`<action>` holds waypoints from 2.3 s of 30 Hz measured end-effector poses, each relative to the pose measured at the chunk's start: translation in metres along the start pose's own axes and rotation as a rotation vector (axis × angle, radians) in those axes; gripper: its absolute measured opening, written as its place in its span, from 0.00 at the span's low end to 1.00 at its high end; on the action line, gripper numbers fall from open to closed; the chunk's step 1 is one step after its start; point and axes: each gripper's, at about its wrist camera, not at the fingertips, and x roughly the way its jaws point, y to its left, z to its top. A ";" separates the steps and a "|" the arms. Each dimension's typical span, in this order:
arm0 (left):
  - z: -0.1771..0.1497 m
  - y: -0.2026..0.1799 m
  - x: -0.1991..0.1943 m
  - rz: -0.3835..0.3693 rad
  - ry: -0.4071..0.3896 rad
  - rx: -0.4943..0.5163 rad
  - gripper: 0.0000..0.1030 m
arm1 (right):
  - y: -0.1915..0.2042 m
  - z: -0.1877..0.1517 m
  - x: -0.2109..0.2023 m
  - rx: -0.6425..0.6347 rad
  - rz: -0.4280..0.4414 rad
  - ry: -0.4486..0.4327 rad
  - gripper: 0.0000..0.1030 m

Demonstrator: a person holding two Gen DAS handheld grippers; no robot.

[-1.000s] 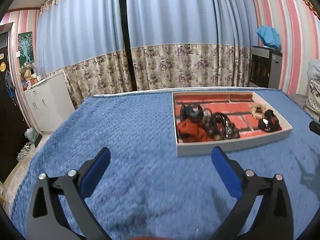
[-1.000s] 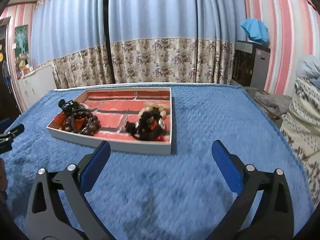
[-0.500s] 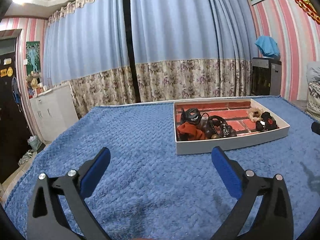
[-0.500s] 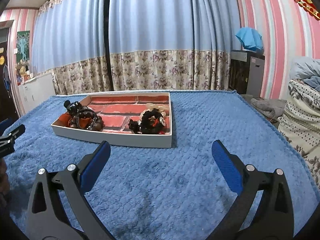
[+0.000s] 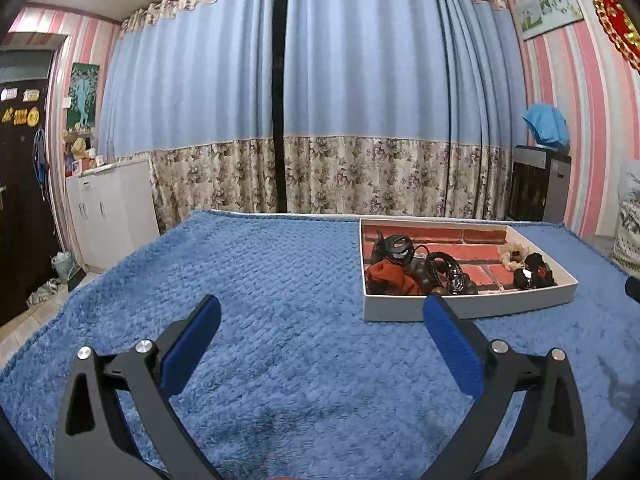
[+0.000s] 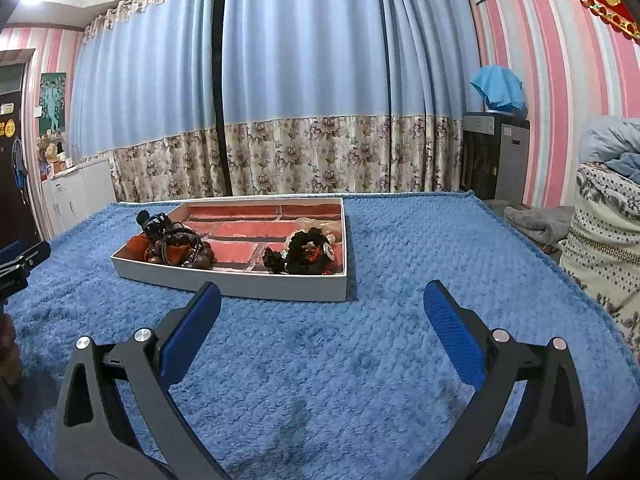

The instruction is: Organize jewelry

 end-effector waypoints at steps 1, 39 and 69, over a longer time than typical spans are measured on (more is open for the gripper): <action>0.000 -0.002 0.000 0.002 -0.001 0.008 0.96 | 0.000 0.000 0.000 -0.003 -0.001 0.000 0.96; -0.002 -0.003 0.001 0.004 0.003 0.010 0.96 | 0.002 -0.004 0.003 -0.006 -0.016 0.010 0.96; -0.002 -0.004 0.001 0.004 0.002 0.010 0.96 | 0.002 -0.004 0.003 -0.006 -0.016 0.010 0.96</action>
